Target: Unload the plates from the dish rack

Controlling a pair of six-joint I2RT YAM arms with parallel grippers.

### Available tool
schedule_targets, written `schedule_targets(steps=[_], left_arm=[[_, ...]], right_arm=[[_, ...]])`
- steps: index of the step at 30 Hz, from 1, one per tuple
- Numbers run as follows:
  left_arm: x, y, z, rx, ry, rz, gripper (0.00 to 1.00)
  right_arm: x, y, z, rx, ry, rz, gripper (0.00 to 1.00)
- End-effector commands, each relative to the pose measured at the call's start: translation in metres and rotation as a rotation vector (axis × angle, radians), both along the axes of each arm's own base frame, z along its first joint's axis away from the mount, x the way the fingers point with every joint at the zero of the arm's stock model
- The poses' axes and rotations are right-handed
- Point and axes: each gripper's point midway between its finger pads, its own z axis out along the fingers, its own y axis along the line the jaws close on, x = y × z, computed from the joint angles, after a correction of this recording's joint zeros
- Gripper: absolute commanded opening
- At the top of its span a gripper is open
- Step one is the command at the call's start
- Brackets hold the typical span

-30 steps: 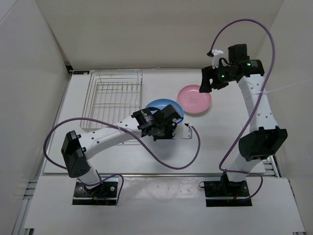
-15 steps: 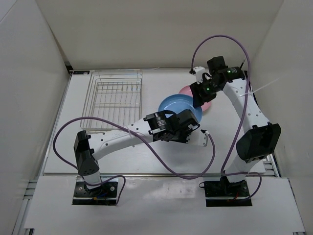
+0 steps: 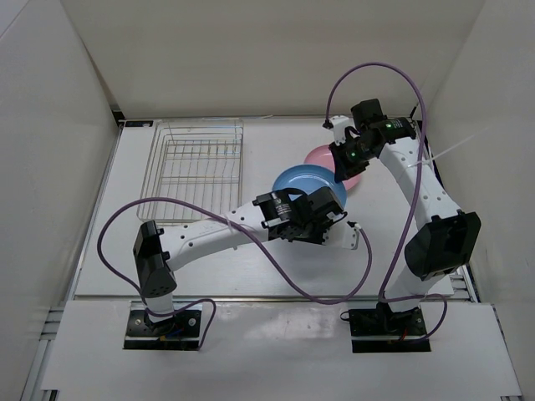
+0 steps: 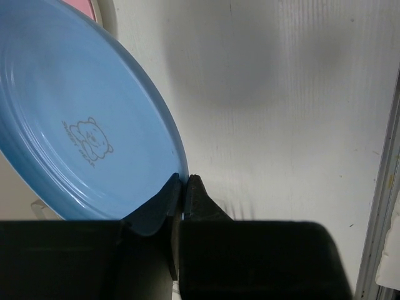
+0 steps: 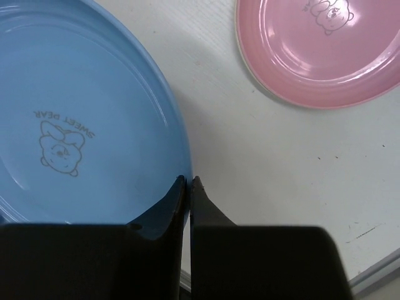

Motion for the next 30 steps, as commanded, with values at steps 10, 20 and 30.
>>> schedule_targets(steps=[10, 20, 30], left_arm=[[0.047, -0.012, 0.06, -0.202, -0.164, 0.131, 0.19], [0.061, -0.011, 0.086, -0.303, -0.203, 0.21, 0.59], [0.06, -0.007, 0.095, -0.335, -0.201, 0.238, 0.77]], right_arm=[[0.0, -0.007, 0.007, -0.04, -0.051, -0.028, 0.0], [0.003, -0.009, 0.015, -0.042, -0.076, -0.055, 0.0], [0.028, -0.028, 0.018, -0.044, -0.111, -0.173, 0.0]])
